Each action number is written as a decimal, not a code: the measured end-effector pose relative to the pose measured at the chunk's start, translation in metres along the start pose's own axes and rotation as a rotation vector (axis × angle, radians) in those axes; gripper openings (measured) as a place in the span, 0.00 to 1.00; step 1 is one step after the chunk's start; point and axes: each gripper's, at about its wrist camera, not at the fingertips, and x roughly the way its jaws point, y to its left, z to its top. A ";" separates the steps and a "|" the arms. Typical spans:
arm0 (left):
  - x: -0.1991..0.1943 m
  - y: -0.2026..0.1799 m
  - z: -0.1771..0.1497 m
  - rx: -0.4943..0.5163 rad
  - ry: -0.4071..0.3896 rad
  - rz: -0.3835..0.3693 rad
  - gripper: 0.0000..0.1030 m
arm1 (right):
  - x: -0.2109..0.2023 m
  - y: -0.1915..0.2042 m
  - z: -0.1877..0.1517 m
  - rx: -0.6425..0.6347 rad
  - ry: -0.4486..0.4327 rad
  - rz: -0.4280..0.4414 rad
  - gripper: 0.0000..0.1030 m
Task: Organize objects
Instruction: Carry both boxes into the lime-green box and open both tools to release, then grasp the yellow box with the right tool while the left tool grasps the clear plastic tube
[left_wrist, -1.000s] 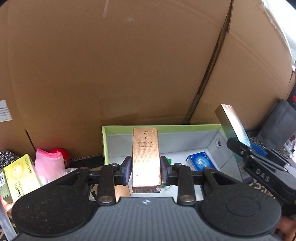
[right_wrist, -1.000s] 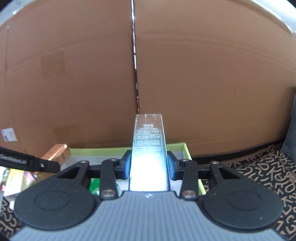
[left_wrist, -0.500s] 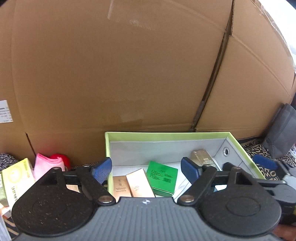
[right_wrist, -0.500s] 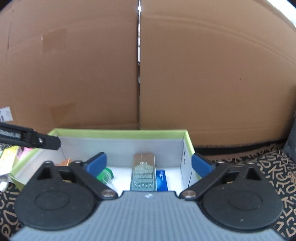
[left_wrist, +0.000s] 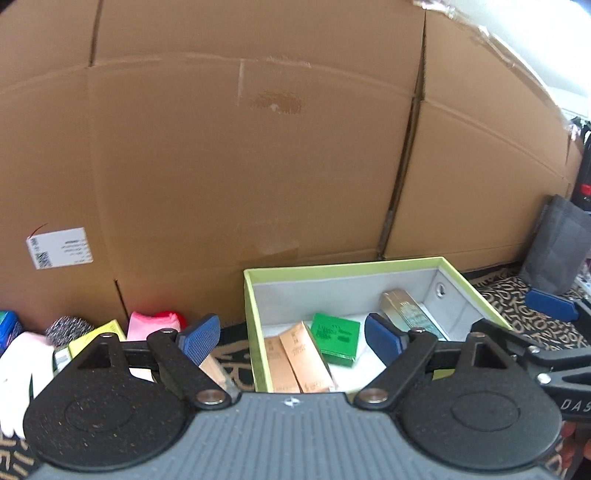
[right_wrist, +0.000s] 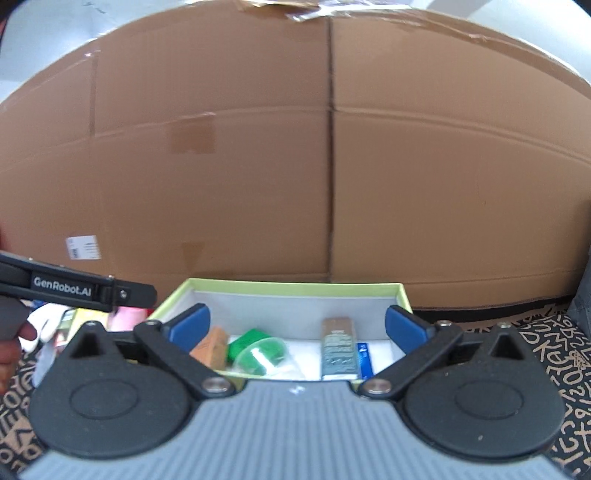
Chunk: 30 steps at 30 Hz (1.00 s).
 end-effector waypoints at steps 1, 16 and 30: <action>-0.007 0.002 -0.003 -0.002 -0.002 -0.002 0.86 | -0.006 0.002 0.005 -0.004 -0.001 0.002 1.00; -0.083 0.084 -0.108 -0.130 0.060 0.174 0.86 | -0.042 0.093 -0.057 0.073 0.148 0.182 1.00; -0.025 0.164 -0.116 -0.348 0.140 0.259 0.86 | -0.041 0.141 -0.097 0.106 0.268 0.216 1.00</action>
